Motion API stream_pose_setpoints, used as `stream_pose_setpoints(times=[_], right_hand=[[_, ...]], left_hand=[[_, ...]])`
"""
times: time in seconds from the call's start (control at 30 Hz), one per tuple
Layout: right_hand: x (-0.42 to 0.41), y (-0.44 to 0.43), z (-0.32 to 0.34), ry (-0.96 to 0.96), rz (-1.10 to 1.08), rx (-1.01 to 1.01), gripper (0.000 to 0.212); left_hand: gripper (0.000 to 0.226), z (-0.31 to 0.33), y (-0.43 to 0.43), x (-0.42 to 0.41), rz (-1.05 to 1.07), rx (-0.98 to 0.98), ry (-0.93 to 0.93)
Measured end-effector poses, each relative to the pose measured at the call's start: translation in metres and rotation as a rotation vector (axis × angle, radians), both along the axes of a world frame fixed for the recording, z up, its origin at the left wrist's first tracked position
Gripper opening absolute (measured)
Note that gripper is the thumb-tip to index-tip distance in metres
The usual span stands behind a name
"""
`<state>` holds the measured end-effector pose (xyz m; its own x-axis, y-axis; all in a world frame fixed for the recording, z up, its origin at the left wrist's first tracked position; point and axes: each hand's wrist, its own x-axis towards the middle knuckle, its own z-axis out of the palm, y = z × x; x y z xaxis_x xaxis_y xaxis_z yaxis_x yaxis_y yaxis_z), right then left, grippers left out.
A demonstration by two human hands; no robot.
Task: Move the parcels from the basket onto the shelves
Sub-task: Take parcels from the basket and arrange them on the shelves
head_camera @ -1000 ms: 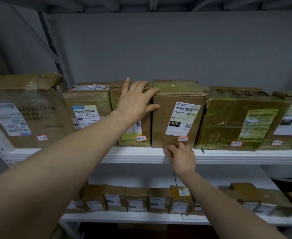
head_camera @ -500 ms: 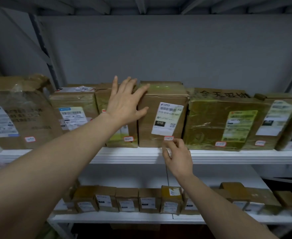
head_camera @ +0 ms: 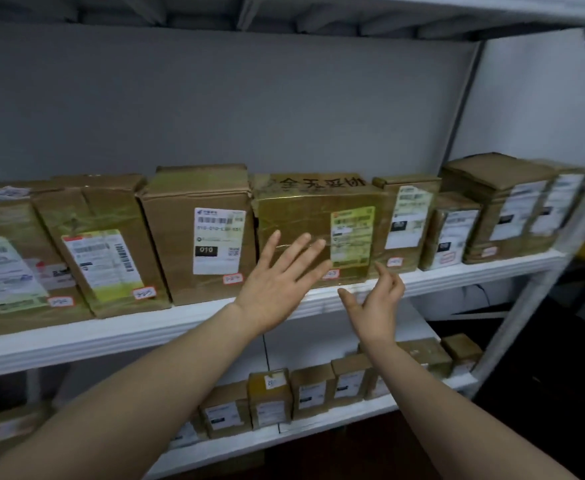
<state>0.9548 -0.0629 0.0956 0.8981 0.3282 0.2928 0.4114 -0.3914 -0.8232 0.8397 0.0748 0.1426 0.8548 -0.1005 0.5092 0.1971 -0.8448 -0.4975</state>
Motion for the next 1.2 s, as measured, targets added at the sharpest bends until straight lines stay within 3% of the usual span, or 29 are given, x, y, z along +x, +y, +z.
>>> stream_pose_setpoints(times=[0.13, 0.27, 0.37, 0.43, 0.6, 0.9, 1.2], right_hand=[[0.027, -0.014, 0.004, -0.035, 0.009, -0.061, 0.089], [0.060, -0.019, 0.011, -0.044, 0.021, -0.107, 0.107], [0.084, -0.024, 0.018, -0.066, -0.010, -0.177, 0.118], [0.103, -0.030, 0.031, -0.189, -0.021, -0.214, 0.120], [0.156, -0.042, 0.086, -0.478, 0.137, -0.320, 0.117], [0.200, -0.016, 0.140, -0.737, 0.327, -0.661, 0.117], [0.212, -0.011, 0.136, -0.724, 0.404, -0.647, 0.102]], left_hand=[[0.118, 0.004, -0.004, 0.030, 0.174, -0.016, -0.016], [0.136, 0.025, -0.012, 0.058, 0.336, -0.144, -0.033], [0.132, 0.040, -0.025, 0.078, 0.394, -0.206, 0.008], [0.129, 0.044, -0.035, 0.091, 0.436, -0.214, 0.003], [0.134, 0.042, -0.053, 0.115, 0.591, -0.280, -0.016], [0.134, 0.045, -0.063, 0.125, 0.732, -0.332, -0.014], [0.129, 0.042, -0.058, 0.135, 0.745, -0.348, -0.044]])
